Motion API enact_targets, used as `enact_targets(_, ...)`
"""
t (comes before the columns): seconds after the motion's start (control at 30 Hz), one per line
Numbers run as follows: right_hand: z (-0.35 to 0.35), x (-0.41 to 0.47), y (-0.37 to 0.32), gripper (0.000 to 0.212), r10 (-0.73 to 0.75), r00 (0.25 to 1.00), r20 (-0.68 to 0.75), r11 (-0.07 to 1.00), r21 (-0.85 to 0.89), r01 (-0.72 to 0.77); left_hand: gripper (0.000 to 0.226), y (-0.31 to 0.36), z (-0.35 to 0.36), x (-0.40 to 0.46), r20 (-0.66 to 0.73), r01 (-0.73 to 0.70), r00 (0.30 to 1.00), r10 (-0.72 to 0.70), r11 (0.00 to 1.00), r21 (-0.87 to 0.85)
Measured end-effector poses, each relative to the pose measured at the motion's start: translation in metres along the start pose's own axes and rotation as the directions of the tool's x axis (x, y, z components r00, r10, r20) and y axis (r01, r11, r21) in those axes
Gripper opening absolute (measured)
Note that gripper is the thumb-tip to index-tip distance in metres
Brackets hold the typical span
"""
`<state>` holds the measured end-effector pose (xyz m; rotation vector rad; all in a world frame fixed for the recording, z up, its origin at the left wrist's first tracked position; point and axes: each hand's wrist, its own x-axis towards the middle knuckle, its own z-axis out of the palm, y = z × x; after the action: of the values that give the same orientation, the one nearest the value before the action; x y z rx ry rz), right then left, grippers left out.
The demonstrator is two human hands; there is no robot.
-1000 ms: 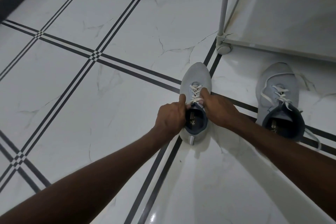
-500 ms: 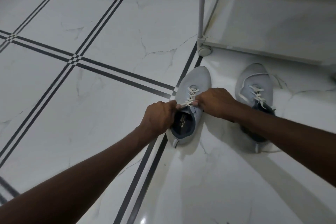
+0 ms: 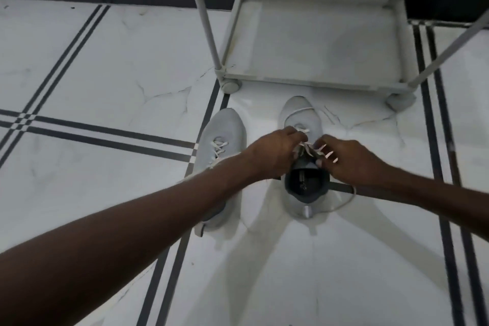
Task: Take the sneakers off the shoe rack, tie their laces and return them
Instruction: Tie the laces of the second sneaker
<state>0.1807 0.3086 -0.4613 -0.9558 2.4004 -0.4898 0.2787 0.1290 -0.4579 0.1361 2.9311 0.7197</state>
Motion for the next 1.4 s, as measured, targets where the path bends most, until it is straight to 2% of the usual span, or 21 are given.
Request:
enact_targets(0.07, 0.013, -0.007, 0.006, 0.029, 0.016, 1.000, -0.007, 1.000, 0.027, -0.016, 0.040, 0.003, 0.006, 0.005, 0.082, 0.045, 0.995, -0.049, 0.998, 0.051)
enact_targets(0.2, 0.009, -0.007, 0.011, 0.022, 0.028, 0.993, -0.111, 0.999, -0.034, -0.032, 0.026, -0.006, -0.005, 0.005, 0.095, 0.173, 0.978, -0.187, 0.974, 0.144)
enact_targets(0.23, 0.003, -0.006, 0.013, 0.025, 0.015, 0.995, -0.097, 1.000, -0.021, -0.017, 0.024, -0.009, -0.014, 0.005, 0.121, 0.184, 0.971, -0.206, 0.968, 0.171)
enact_targets(0.33, -0.024, -0.008, 0.018, 0.034, 0.019, 0.999, 0.041, 0.987, 0.158, -0.025, 0.024, -0.013, -0.050, 0.007, 0.161, 0.221, 0.949, -0.269, 0.938, 0.269)
enact_targets(0.4, -0.037, -0.010, 0.024, 0.033, 0.026, 0.994, 0.105, 0.995, 0.098, -0.037, 0.021, -0.014, -0.072, 0.011, 0.183, 0.226, 0.935, -0.305, 0.907, 0.354)
enact_targets(0.47, -0.039, -0.009, 0.028, 0.031, 0.048, 0.984, 0.172, 0.999, -0.025, -0.045, 0.021, -0.015, -0.079, 0.016, 0.318, 0.222, 0.877, -0.361, 0.890, 0.398)
enact_targets(0.53, -0.031, -0.008, 0.026, 0.031, 0.059, 0.975, 0.215, 0.998, -0.044, -0.050, 0.028, -0.012, -0.065, 0.017, 0.460, 0.256, 0.800, -0.384, 0.913, 0.316)
enact_targets(0.57, -0.025, -0.007, 0.023, 0.031, 0.056, 0.974, 0.219, 0.998, -0.007, -0.056, 0.033, -0.010, -0.052, 0.016, 0.479, 0.314, 0.791, -0.381, 0.924, 0.217)
enact_targets(0.67, -0.011, -0.001, 0.017, 0.033, 0.007, 0.994, 0.110, 1.000, 0.010, -0.008, 0.032, -0.005, -0.017, 0.015, 0.380, 0.452, 0.834, -0.401, 0.891, -0.052)
enact_targets(0.77, -0.006, 0.001, 0.022, 0.036, -0.019, 0.994, 0.108, 1.000, -0.006, 0.020, 0.033, -0.008, -0.001, 0.012, 0.277, 0.424, 0.880, -0.385, 0.901, -0.095)
enact_targets(0.87, -0.003, -0.004, 0.029, 0.040, -0.009, 0.993, 0.122, 1.000, -0.015, 0.011, 0.038, -0.013, -0.003, 0.000, 0.251, 0.356, 0.913, -0.321, 0.928, -0.112)
enact_targets(1.0, 0.001, -0.008, 0.028, 0.039, -0.037, 0.998, 0.047, 0.999, 0.014, 0.036, 0.030, -0.012, -0.002, -0.017, 0.143, 0.241, 0.963, -0.228, 0.967, -0.086)
enact_targets(1.1, 0.002, -0.009, 0.040, 0.041, -0.046, 0.998, 0.046, 0.997, -0.052, 0.048, 0.026, -0.020, 0.007, -0.028, 0.082, 0.241, 0.967, -0.240, 0.971, 0.008)
enact_targets(1.27, 0.007, -0.011, 0.059, 0.041, -0.011, 0.998, 0.065, 0.984, -0.175, 0.022, 0.019, -0.028, 0.009, -0.040, 0.147, 0.222, 0.949, -0.279, 0.922, 0.316)
enact_targets(1.4, 0.002, -0.011, 0.054, 0.042, 0.009, 0.998, 0.067, 0.982, -0.188, 0.003, 0.023, -0.027, 0.003, -0.030, 0.160, 0.167, 0.957, -0.241, 0.913, 0.373)
